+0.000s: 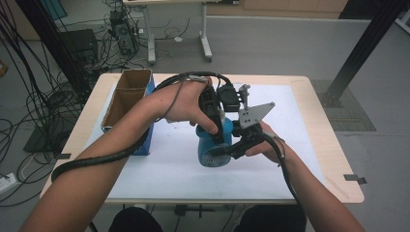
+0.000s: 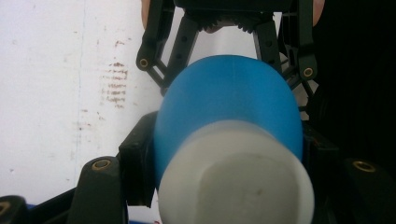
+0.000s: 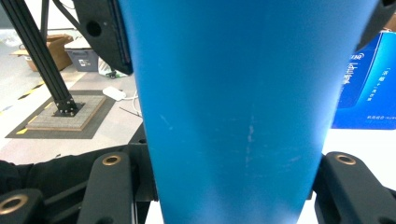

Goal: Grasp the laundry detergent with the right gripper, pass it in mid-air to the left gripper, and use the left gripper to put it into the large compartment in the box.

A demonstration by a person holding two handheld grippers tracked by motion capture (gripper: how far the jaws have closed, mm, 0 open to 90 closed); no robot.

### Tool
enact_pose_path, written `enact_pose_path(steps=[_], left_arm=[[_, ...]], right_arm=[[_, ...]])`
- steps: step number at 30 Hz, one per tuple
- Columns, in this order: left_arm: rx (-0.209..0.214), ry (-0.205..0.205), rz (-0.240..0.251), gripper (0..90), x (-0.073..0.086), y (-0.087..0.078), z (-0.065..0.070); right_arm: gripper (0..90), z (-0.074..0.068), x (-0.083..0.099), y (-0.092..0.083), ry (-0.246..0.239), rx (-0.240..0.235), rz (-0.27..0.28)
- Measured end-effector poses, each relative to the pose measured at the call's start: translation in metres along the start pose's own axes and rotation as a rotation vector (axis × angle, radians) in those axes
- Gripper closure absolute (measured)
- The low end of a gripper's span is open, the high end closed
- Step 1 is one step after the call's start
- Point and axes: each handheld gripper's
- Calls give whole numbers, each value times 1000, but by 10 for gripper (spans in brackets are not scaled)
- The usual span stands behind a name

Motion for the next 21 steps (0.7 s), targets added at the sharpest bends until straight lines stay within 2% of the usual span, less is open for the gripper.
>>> enact_pose_path(steps=[21], left_arm=[[-2, -5, -6, 375, -1, 0, -1]], right_arm=[[440, 1, 0, 0, -1, 7, 0]])
Point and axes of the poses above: each handheld gripper's, and its own axes: y roughly forward along the jaws, x roughly out of its underside, z roughly to its right, and after that the axes turned 3 degrees about -x, right-handed
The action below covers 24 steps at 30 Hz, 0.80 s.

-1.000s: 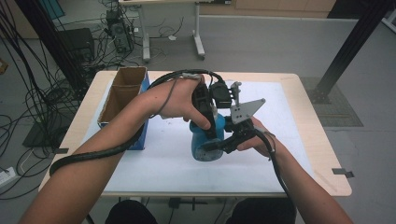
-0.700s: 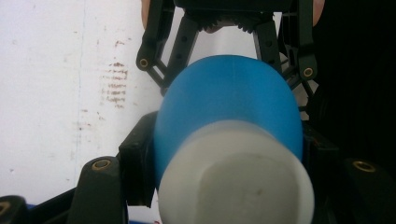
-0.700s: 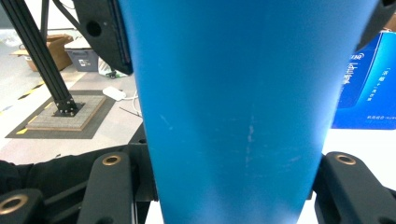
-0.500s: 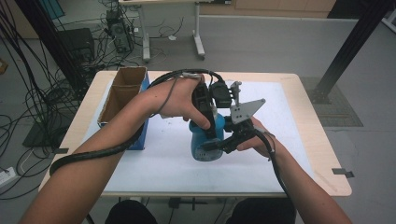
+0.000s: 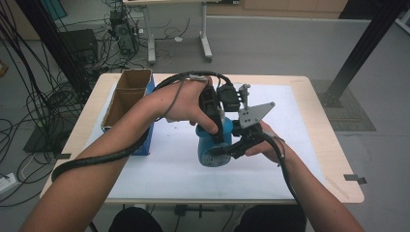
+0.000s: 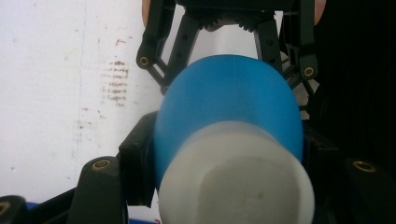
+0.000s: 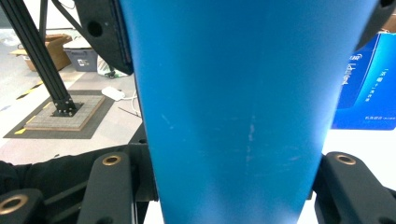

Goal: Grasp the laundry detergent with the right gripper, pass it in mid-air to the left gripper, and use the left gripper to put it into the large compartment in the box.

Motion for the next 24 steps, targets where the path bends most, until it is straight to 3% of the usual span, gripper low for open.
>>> enact_pose_path(steps=[24], left_arm=[[-11, -2, -18, 377, 1, 0, 0]], right_arm=[[433, 1, 1, 3, -2, 8, 6]])
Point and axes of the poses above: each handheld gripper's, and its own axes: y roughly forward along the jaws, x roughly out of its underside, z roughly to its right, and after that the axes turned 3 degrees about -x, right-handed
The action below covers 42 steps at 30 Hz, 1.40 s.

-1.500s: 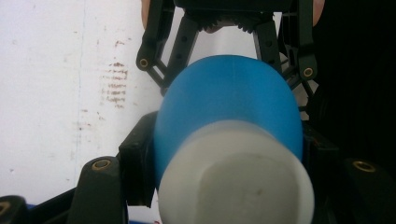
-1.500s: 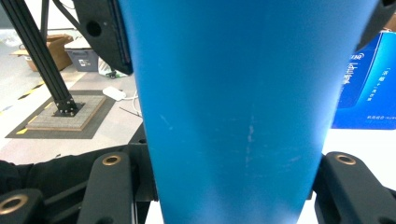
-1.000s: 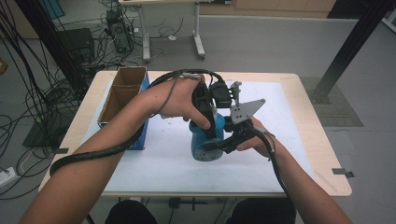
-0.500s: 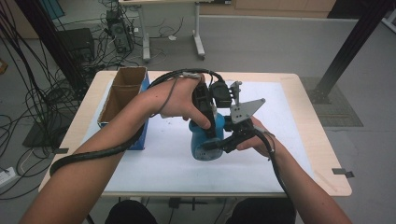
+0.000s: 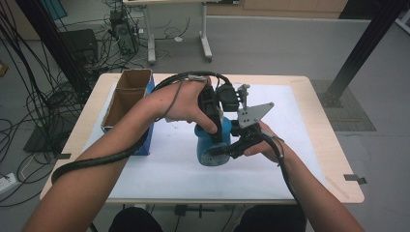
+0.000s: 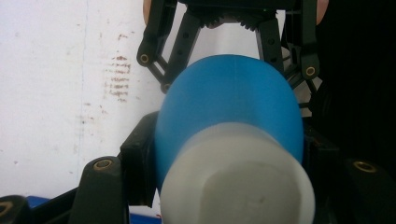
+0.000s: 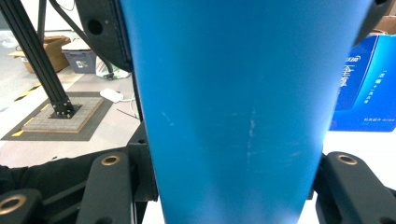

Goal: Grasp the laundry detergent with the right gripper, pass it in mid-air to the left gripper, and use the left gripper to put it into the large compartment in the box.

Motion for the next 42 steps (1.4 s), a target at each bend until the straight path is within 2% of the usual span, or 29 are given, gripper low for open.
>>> enact_pose_path(steps=[9, 19, 22, 24, 29, 35, 37, 42], left_arm=[[-2, -2, -8, 378, 1, 0, 1], [-1, -15, -17, 378, 3, 0, -2], [-3, -20, -16, 377, 4, -2, -2], [-4, -20, -21, 378, 5, -2, -2], [-2, -21, -23, 377, 5, -3, -3], [-6, -28, -12, 378, 6, -4, -3], [-14, -40, -20, 378, 7, -5, -2], [-21, -91, -31, 378, 10, -4, -5]], right_arm=[[407, -1, -1, 1, 0, 0, 19], [239, 0, 0, 3, 19, 7, 16], [195, 1, 0, 2, 24, 18, 18], [135, 0, 0, 2, 28, 42, 21], [45, -1, -1, 2, 3, 87, 8], [39, -2, -4, 1, 2, 101, -9], [39, -2, -5, 0, 18, 103, -37], [40, -2, -5, -5, 38, 113, -59]])
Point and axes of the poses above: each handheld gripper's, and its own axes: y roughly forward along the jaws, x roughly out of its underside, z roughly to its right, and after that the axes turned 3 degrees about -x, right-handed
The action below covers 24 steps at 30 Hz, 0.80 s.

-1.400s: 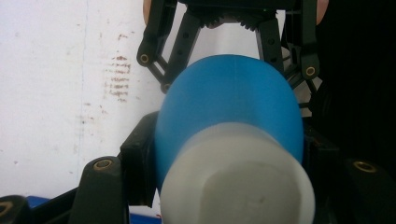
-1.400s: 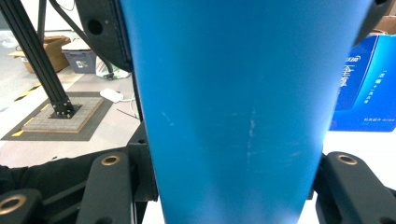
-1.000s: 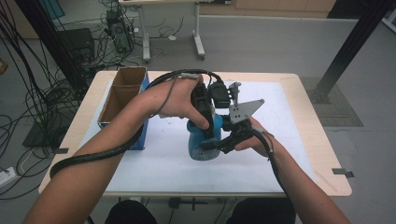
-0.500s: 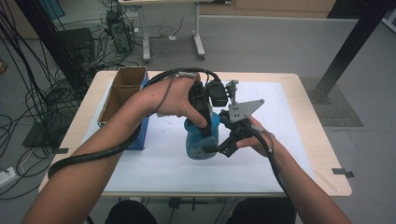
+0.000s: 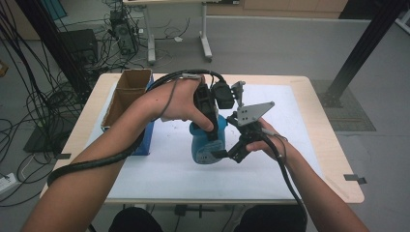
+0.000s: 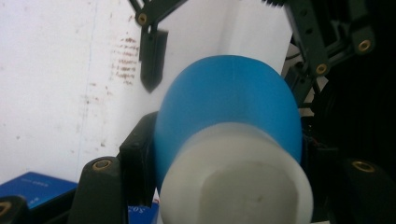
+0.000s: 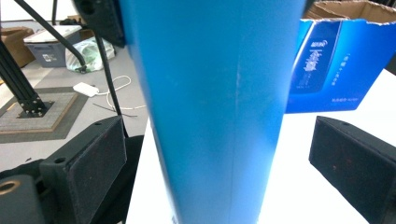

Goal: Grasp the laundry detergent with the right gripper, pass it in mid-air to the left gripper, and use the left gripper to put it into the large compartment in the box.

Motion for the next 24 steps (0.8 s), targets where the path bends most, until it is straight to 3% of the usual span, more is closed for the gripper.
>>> enact_pose_path(steps=[7, 20, 24], left_arm=[[-5, -61, -4, 378, 3, 0, -3], [-8, -176, -18, 378, 12, -1, -12], [-26, -205, -25, 378, 17, -1, -16]], right_arm=[[43, 0, 0, -8, 16, 31, -38], [48, 3, 4, -25, 75, 60, -153], [48, 5, 4, -31, 83, 79, -200]])
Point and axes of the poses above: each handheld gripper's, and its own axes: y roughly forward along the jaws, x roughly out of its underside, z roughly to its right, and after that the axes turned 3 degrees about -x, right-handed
